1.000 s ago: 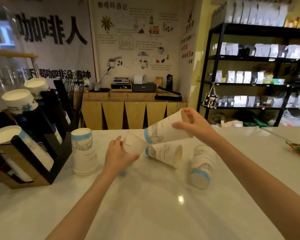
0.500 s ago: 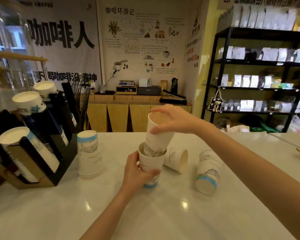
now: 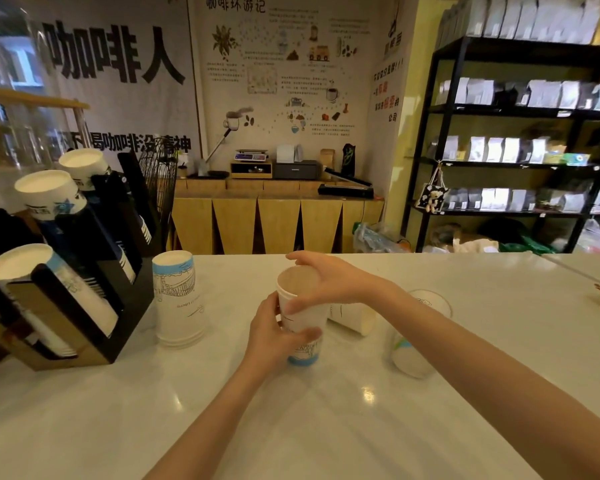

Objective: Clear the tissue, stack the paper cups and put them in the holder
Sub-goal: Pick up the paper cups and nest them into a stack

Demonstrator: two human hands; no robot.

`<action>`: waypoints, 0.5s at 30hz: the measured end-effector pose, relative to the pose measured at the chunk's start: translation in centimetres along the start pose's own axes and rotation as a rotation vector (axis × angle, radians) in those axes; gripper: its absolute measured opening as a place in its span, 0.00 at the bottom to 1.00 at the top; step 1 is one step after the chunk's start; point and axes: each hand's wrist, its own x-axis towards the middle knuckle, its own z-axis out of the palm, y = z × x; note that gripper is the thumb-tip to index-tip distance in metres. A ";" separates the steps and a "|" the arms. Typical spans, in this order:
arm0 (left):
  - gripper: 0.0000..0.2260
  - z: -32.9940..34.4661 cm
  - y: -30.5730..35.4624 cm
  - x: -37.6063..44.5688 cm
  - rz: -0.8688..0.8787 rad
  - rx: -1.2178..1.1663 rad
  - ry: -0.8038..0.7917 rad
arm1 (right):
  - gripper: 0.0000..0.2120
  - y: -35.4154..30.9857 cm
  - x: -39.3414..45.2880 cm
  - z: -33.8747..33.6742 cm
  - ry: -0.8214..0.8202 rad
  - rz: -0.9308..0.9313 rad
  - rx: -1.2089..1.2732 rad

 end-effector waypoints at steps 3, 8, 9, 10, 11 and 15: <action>0.37 0.1 0.1 -0.2 0.012 0.028 0.022 | 0.39 1.2 -0.8 -0.9 0.050 0.034 0.151; 0.52 0.7 1.0 -2.4 0.114 0.229 0.203 | 0.33 5.3 -3.4 -2.8 0.307 0.170 0.318; 0.51 0.9 1.4 -2.9 0.221 0.316 0.260 | 0.32 6.4 -4.1 -3.2 0.373 0.193 0.357; 0.50 1.0 2.0 -3.4 0.368 0.393 0.302 | 0.29 7.4 -4.8 -3.4 0.441 0.216 0.394; 0.47 1.3 2.6 -3.8 0.532 0.446 0.328 | 0.27 8.4 -5.6 -3.6 0.503 0.239 0.419; 0.31 3.9 5.3 -4.0 0.984 0.526 0.195 | 0.21 11.5 -8.3 -3.6 0.649 0.337 0.431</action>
